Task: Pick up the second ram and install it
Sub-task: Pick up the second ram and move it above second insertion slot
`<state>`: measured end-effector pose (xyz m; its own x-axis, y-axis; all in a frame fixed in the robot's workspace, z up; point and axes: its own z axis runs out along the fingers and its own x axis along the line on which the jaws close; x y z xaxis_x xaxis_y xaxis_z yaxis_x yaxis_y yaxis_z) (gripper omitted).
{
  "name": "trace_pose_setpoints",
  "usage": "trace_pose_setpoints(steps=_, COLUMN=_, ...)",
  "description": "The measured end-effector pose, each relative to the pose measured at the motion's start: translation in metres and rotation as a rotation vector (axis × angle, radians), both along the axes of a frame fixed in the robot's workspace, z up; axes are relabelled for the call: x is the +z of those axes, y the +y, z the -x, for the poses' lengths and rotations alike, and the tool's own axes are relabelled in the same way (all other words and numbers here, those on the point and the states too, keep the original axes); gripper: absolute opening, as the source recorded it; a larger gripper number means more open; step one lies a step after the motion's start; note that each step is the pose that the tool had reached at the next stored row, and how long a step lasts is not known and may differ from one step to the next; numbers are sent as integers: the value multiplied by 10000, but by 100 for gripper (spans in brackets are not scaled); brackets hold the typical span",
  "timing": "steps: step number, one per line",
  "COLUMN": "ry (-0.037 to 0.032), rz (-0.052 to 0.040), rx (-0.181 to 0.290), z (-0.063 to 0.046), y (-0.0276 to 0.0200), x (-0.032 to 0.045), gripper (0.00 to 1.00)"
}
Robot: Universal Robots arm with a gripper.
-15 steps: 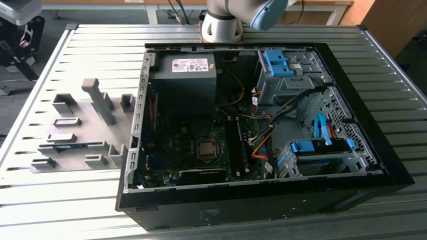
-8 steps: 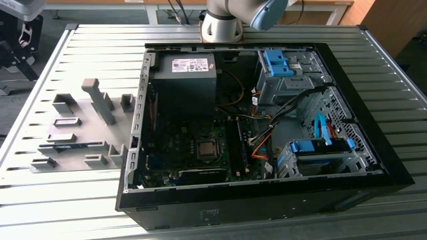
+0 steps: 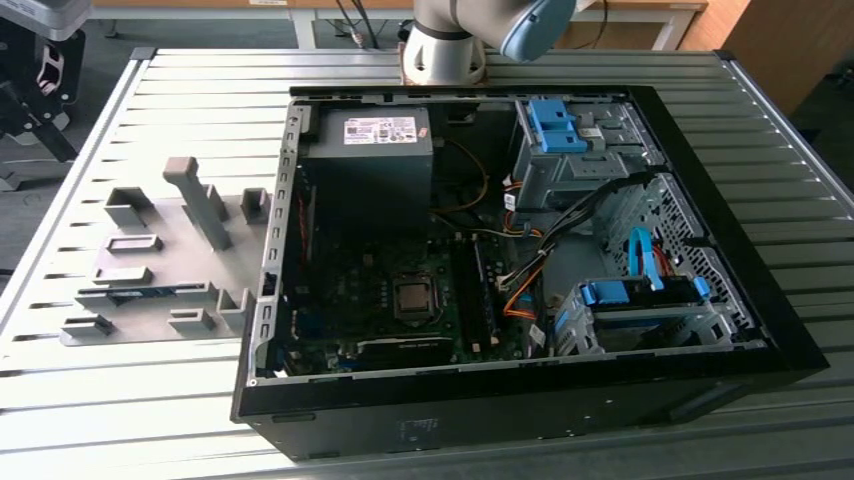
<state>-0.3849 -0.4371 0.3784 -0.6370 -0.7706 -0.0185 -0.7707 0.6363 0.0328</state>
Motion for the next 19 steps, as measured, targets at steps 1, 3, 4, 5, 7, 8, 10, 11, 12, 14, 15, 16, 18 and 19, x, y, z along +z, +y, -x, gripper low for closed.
trace_pose_setpoints(steps=1, ry=0, rz=0, rx=2, z=0, y=0, x=0, gripper=11)
trace_pose_setpoints(steps=3, ry=0, rz=0, rx=6, z=0, y=0, x=0, gripper=11)
trace_pose_setpoints(steps=4, ry=0, rz=0, rx=8, z=0, y=0, x=0, gripper=11)
trace_pose_setpoints(steps=5, ry=0, rz=0, rx=20, z=0, y=0, x=0, gripper=11)
trace_pose_setpoints(steps=7, ry=-1, rz=-1, rx=160, z=0, y=0, x=-1, gripper=11)
trace_pose_setpoints(steps=8, ry=-1, rz=0, rx=275, z=0, y=0, x=-1, gripper=11)
trace_pose_setpoints(steps=10, ry=-1, rz=0, rx=549, z=0, y=0, x=0, gripper=11)
trace_pose_setpoints(steps=11, ry=-1, rz=-1, rx=700, z=0, y=0, x=-1, gripper=11)
trace_pose_setpoints(steps=12, ry=-1, rz=0, rx=867, z=0, y=0, x=-1, gripper=11)
trace_pose_setpoints(steps=14, ry=0, rz=0, rx=1200, z=0, y=0, x=0, gripper=11)
trace_pose_setpoints(steps=15, ry=-1, rz=0, rx=1360, z=0, y=0, x=-1, gripper=11)
trace_pose_setpoints(steps=16, ry=0, rz=1, rx=1512, z=0, y=0, x=-1, gripper=11)
trace_pose_setpoints(steps=18, ry=0, rz=2, rx=1820, z=0, y=0, x=0, gripper=11)
trace_pose_setpoints(steps=19, ry=-1, rz=2, rx=1961, z=0, y=0, x=0, gripper=11)
